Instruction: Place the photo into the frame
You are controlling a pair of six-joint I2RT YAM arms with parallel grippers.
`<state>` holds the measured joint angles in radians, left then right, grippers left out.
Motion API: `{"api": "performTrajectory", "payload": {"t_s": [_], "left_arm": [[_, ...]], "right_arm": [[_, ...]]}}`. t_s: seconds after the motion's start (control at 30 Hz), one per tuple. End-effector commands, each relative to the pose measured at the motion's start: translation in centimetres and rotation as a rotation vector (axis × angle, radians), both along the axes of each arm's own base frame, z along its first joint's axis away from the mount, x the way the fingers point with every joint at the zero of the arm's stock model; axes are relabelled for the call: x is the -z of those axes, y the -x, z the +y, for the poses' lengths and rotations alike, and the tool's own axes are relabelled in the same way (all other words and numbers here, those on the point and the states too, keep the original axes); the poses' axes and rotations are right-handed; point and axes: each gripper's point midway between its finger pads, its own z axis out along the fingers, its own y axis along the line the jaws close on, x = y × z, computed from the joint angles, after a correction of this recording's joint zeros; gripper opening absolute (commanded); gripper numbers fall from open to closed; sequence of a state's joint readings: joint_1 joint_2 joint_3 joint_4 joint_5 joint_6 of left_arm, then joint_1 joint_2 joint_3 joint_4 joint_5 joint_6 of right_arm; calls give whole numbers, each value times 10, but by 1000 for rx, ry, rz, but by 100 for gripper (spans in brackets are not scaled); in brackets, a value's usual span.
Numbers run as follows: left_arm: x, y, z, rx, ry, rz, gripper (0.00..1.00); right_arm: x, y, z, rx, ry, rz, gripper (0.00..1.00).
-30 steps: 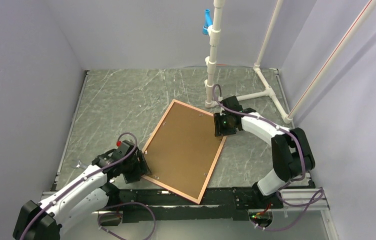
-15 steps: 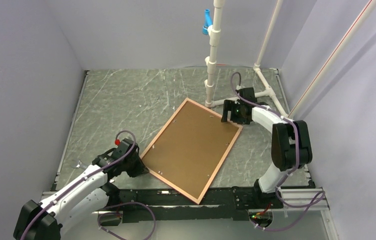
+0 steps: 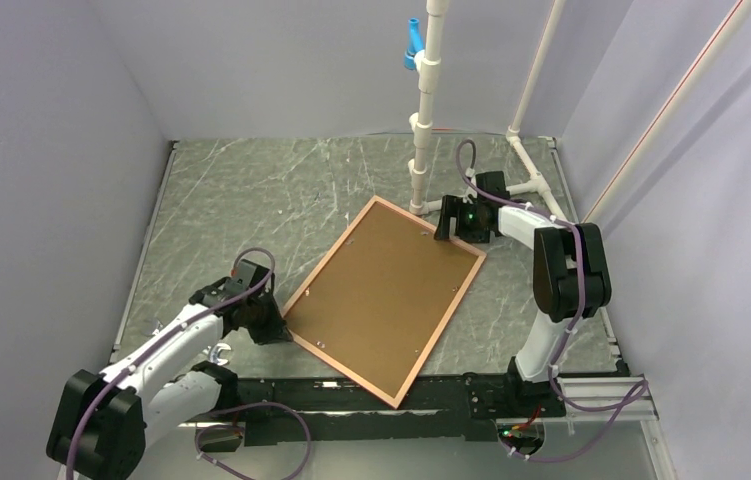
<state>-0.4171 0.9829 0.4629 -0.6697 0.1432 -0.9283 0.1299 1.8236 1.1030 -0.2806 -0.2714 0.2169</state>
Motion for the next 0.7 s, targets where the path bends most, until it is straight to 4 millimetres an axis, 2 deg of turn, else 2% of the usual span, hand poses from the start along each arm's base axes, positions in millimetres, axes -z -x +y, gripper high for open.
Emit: {"api": "performTrajectory", "payload": {"t_s": [0.0,0.13,0.27,0.4,0.53,0.67], "left_arm": [[9,-32,31,-16,-151,-95,11],[12,-41,29,1,-138,-87,23],[12,-56,26,21,-134,-89,42],[11,-74,29,23,-141,-100,55],[15,-90,32,35,-135,-93,60],[21,-96,35,52,-142,-63,61]], "right_arm": [[25,36,23,-62,-73,118,79],[27,56,40,-91,-120,158,65],[26,63,55,-111,-150,175,63],[20,64,70,-141,-161,174,63],[17,65,82,-173,-161,190,64],[15,82,94,-204,-164,201,64]]}}
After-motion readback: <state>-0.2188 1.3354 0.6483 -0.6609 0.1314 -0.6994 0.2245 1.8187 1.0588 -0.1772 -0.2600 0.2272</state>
